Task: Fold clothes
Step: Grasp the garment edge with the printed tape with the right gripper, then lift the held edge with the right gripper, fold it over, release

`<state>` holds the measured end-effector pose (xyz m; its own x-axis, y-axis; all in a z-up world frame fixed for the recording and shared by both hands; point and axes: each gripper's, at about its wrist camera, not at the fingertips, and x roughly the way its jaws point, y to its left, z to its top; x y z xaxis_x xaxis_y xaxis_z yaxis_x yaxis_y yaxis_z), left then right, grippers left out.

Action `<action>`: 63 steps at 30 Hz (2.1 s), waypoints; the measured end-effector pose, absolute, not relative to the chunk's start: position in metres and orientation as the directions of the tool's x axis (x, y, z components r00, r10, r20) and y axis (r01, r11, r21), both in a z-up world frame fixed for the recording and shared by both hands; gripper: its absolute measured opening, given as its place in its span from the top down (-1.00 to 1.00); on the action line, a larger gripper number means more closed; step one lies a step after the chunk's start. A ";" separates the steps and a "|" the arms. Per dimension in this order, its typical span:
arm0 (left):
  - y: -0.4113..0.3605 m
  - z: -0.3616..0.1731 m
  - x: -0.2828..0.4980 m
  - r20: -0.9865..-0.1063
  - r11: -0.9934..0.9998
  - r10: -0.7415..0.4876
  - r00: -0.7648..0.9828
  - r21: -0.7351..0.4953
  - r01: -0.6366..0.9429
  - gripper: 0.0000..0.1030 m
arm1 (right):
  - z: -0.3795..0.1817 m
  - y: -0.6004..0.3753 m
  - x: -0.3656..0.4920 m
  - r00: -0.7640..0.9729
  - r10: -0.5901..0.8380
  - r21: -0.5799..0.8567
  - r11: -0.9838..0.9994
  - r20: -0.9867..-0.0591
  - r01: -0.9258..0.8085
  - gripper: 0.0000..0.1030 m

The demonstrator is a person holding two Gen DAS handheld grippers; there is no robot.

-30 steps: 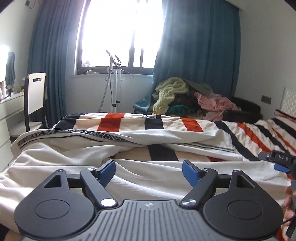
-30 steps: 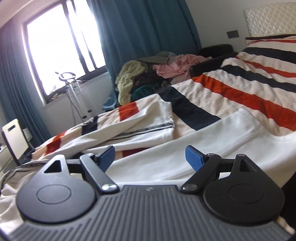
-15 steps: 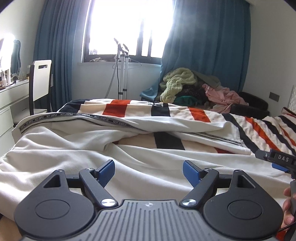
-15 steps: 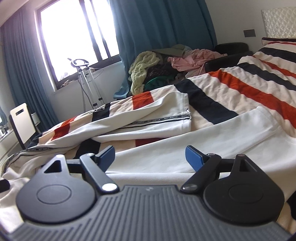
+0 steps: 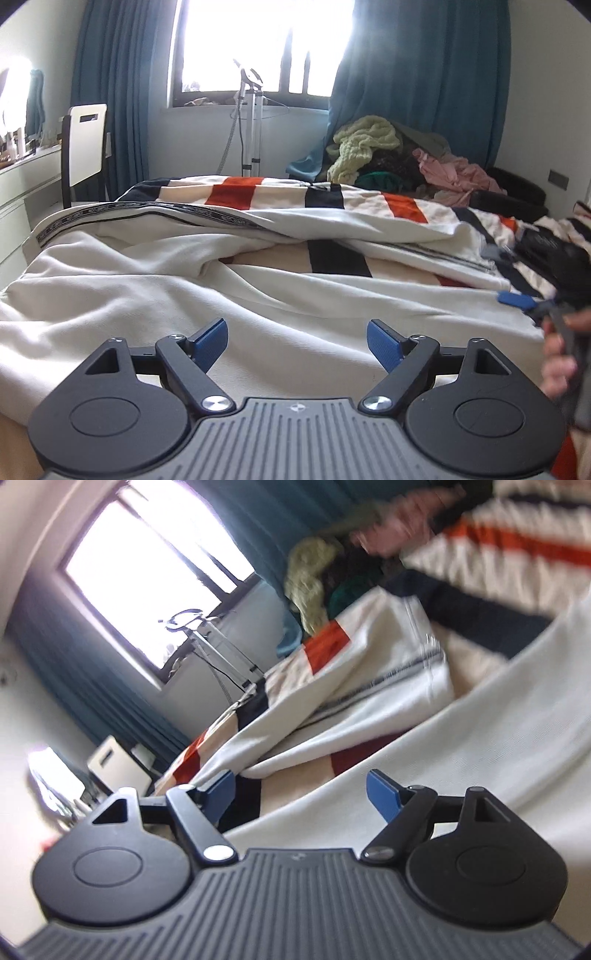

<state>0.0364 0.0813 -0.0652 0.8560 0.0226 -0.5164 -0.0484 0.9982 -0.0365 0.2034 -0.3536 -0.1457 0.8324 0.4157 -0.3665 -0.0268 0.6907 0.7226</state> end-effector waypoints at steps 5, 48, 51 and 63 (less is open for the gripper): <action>0.082 -0.074 0.054 -0.484 0.998 0.015 0.875 -0.046 -0.043 -0.63 | -0.173 -0.361 0.266 0.822 0.397 0.788 0.608 -0.408 0.098 -0.37; 0.124 -0.071 0.077 -0.394 0.980 -0.009 0.919 -0.188 -0.071 -0.69 | -0.037 -0.465 0.361 0.884 -0.076 0.542 0.764 -0.462 0.349 0.89; 0.125 -0.073 0.078 -0.398 0.980 -0.008 0.917 -0.187 -0.073 -0.69 | -0.018 -0.478 0.361 0.925 -0.110 0.550 0.776 -0.363 0.308 0.89; 0.110 -0.074 0.068 -0.402 0.991 -0.008 0.915 -0.125 -0.047 -0.71 | -0.188 -0.537 0.285 0.812 -0.103 0.447 0.791 -0.575 0.417 0.87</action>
